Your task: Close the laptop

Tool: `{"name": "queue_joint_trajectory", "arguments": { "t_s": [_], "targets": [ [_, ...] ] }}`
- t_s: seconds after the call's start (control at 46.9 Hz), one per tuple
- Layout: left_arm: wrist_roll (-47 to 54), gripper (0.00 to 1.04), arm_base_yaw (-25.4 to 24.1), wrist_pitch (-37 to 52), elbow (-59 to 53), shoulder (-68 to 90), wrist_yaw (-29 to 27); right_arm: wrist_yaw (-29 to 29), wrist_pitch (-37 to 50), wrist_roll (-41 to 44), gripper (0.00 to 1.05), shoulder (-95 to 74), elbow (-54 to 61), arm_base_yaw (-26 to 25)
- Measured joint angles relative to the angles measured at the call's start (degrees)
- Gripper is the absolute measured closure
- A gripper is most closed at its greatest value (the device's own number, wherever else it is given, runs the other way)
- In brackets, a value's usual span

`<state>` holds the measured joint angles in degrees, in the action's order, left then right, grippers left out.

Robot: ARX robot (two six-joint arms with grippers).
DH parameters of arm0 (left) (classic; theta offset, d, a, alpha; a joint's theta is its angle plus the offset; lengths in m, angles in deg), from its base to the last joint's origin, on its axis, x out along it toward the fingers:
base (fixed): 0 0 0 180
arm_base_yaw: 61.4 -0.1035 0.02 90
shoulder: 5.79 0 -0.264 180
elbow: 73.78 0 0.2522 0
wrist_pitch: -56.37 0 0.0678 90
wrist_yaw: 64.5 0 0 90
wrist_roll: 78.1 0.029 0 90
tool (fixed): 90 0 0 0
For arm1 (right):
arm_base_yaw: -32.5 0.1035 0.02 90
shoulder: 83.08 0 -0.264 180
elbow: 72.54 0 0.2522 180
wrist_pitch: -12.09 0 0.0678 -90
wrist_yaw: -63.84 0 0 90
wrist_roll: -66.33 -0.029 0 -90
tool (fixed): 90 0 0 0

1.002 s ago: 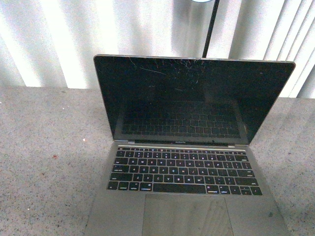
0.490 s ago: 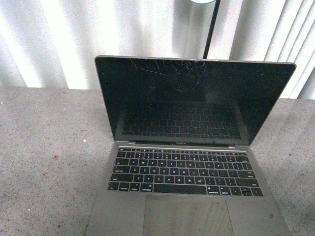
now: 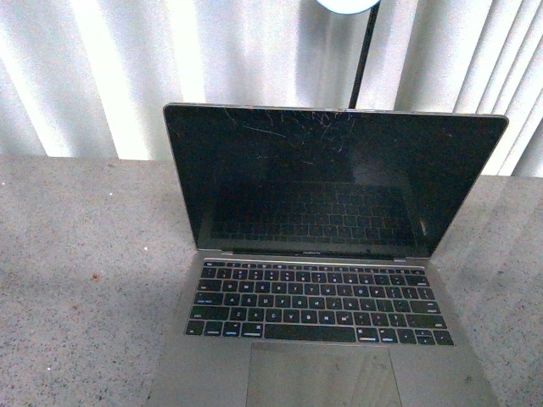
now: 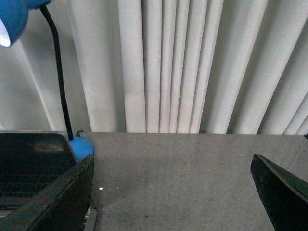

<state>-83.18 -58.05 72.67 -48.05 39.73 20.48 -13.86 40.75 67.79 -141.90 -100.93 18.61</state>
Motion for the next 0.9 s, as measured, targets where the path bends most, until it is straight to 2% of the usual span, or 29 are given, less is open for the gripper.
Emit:
{"name": "queue_joint_trajectory", "arguments": {
  "t_s": [0.107, 0.234, 0.341, 0.469, 0.575, 0.81, 0.895],
  "targets": [
    [13.11, 0.07, -1.05, 9.57, 5.81, 11.63, 5.66, 4.33, -1.11, 8.04, 0.07, -9.2, -8.61, -1.05],
    [30.91, 0.07, -0.07, 6.05, 15.67, 21.22, 11.63, 8.48, -7.08, 21.99, 0.07, -18.56, -22.88, -0.92],
    [44.26, 0.07, 2.16, 1.51, 24.13, 26.95, 13.05, 11.61, -14.86, 32.39, 0.07, -23.52, -32.87, 0.22],
    [57.77, 0.07, 3.89, -8.5, 34.91, 33.53, 14.64, 15.5, -22.99, 44.57, 0.07, -27.96, -42.38, 2.56],
    [67.32, 0.07, 3.93, -19.61, 45.05, 38.84, 14.19, 16.11, -28.85, 55.63, 0.07, -31.61, -48.37, 4.44],
    [76.46, 0.07, 4.76, -36.37, 63.08, 46.97, 10.01, 16.76, -39.08, 75.56, 0.07, -36.59, -54.88, 6.19],
    [78.75, 0.07, 5.86, -41.33, 68.04, 49.09, 8.39, 16.66, -41.99, 79.97, 0.07, -37.88, -57.07, 6.8]
  ]
}}
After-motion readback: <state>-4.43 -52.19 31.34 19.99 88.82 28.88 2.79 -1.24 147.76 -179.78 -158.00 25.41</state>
